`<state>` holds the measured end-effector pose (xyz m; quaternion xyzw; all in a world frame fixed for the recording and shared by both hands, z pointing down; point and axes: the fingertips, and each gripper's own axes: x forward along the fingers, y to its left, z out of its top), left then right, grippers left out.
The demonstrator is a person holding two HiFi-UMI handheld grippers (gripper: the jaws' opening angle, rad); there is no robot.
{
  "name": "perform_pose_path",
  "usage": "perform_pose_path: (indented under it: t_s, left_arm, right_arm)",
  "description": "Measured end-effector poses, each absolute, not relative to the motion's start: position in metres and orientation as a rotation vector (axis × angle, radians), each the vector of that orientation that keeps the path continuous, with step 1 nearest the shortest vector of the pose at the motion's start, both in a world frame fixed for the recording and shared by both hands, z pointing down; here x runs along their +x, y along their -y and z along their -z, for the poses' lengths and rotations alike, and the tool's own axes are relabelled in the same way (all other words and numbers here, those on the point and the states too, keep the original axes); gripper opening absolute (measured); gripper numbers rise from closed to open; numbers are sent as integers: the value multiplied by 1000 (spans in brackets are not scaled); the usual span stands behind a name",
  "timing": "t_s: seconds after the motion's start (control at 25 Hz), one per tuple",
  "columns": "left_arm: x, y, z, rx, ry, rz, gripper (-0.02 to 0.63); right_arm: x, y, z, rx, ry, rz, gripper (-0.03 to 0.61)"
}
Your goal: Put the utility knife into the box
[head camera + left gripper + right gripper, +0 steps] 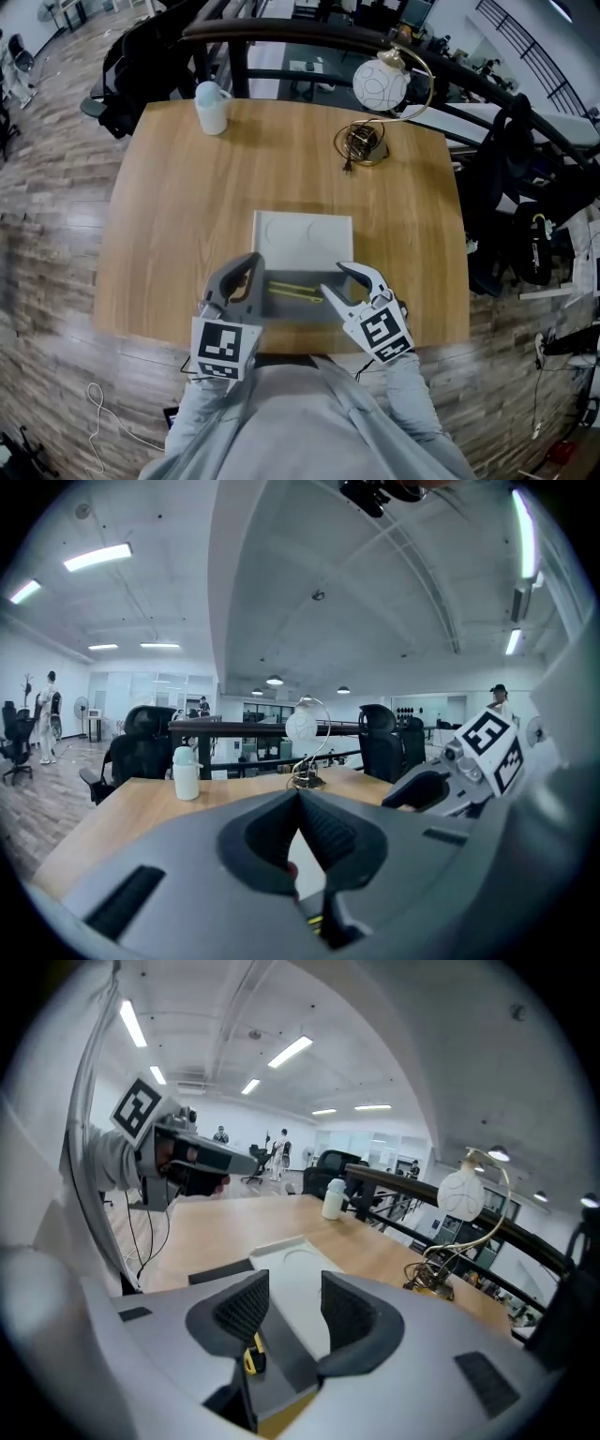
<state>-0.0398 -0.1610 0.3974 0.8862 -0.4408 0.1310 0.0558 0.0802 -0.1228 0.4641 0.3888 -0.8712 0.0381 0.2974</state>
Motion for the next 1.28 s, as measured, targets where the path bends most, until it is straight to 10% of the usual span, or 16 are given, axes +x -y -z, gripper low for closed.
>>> perform_pose_path:
  t_s: [1.28]
  left_arm:
    - [-32, 164, -364, 2726, 1321, -263, 18]
  right_arm:
    - [156, 110, -329, 1807, 2624, -137, 38]
